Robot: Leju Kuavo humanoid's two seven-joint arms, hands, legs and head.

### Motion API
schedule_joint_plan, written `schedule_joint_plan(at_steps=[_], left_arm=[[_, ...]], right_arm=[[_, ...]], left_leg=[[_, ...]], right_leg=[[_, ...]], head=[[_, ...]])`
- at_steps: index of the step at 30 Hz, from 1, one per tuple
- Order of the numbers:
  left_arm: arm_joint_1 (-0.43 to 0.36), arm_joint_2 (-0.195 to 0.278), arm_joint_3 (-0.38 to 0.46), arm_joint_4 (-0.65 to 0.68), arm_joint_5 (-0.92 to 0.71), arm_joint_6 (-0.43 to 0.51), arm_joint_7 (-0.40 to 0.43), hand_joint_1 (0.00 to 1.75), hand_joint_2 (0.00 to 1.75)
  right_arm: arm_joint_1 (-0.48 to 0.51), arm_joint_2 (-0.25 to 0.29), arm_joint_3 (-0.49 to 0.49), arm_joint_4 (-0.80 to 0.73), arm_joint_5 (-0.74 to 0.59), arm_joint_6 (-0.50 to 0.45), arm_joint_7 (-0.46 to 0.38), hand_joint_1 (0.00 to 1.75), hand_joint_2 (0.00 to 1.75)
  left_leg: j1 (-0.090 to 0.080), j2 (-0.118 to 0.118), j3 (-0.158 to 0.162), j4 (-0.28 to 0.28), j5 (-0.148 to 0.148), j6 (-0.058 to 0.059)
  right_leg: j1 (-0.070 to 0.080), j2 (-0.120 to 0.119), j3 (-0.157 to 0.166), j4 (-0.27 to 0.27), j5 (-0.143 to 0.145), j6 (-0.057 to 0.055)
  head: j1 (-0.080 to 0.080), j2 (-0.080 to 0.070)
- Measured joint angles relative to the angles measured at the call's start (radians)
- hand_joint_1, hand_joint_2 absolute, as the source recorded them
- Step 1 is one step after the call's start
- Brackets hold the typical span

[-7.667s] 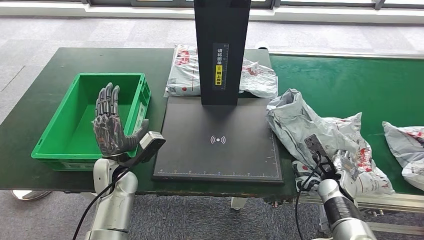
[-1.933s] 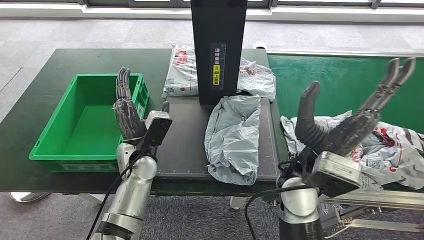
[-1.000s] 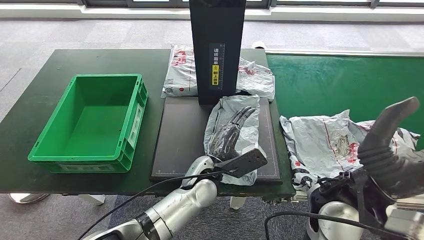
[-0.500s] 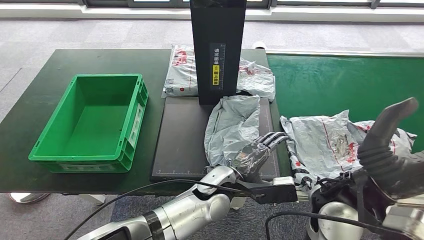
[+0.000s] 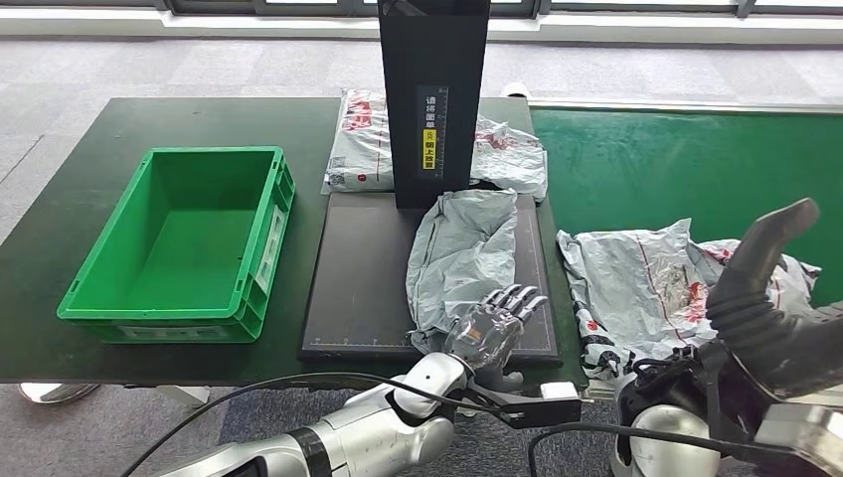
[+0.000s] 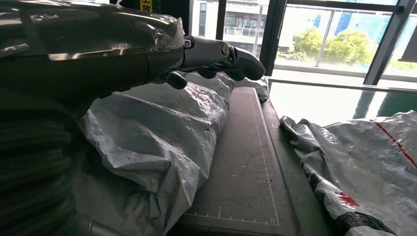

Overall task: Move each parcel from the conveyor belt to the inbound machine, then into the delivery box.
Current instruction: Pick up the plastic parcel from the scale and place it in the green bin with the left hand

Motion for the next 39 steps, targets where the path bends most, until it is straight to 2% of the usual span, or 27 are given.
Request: schedule_joint_plan(at_steps=[6, 15, 31, 35, 36, 39], left_arm=[[-0.007, 0.0, -0.017, 0.02, 0.004, 0.005, 0.01, 0.0, 1.75], [-0.019, 0.0, -0.022, 0.067, 0.029, 0.046, 0.082, 0.0, 1.75], [-0.04, 0.001, -0.024, 0.15, 0.027, 0.095, 0.111, 0.04, 1.75], [-0.045, 0.001, -0.024, 0.17, 0.022, 0.097, 0.12, 1.7, 1.75], [-0.045, 0.001, -0.024, 0.173, 0.021, 0.099, 0.122, 1.75, 1.75], [-0.045, 0.001, -0.024, 0.184, 0.02, 0.111, 0.123, 1.75, 1.75]], right_arm=[[0.001, 0.0, 0.0, 0.0, 0.0, 0.0, 0.0, 0.0, 1.75], [0.016, -0.001, 0.0, 0.0, -0.027, 0.0, -0.023, 0.0, 1.75], [0.021, -0.002, 0.0, 0.032, -0.061, 0.0, -0.049, 0.0, 1.75], [0.02, -0.002, 0.0, 0.052, -0.063, 0.001, -0.05, 0.0, 1.75], [0.019, -0.002, 0.0, 0.057, -0.064, 0.001, -0.05, 0.0, 1.75], [0.019, -0.002, 0.0, 0.067, -0.067, 0.001, -0.05, 0.0, 1.75]], left_leg=[[0.0, 0.0, 0.0, 0.0, 0.0, 0.0], [0.0, 0.0, 0.0, 0.0, 0.0, 0.0], [0.0, 0.0, 0.0, 0.0, 0.0, 0.0], [0.0, 0.0, 0.0, 0.0, 0.0, 0.0], [0.0, 0.0, 0.0, 0.0, 0.0, 0.0], [0.0, 0.0, 0.0, 0.0, 0.0, 0.0]], right_leg=[[0.0, 0.0, 0.0, 0.0, 0.0, 0.0], [0.0, 0.0, 0.0, 0.0, 0.0, 0.0], [0.0, 0.0, 0.0, 0.0, 0.0, 0.0], [0.0, 0.0, 0.0, 0.0, 0.0, 0.0], [0.0, 0.0, 0.0, 0.0, 0.0, 0.0], [0.0, 0.0, 0.0, 0.0, 0.0, 0.0]], head=[[0.0, 0.0], [0.0, 0.0], [0.0, 0.0], [0.0, 0.0], [0.0, 0.0], [0.0, 0.0]])
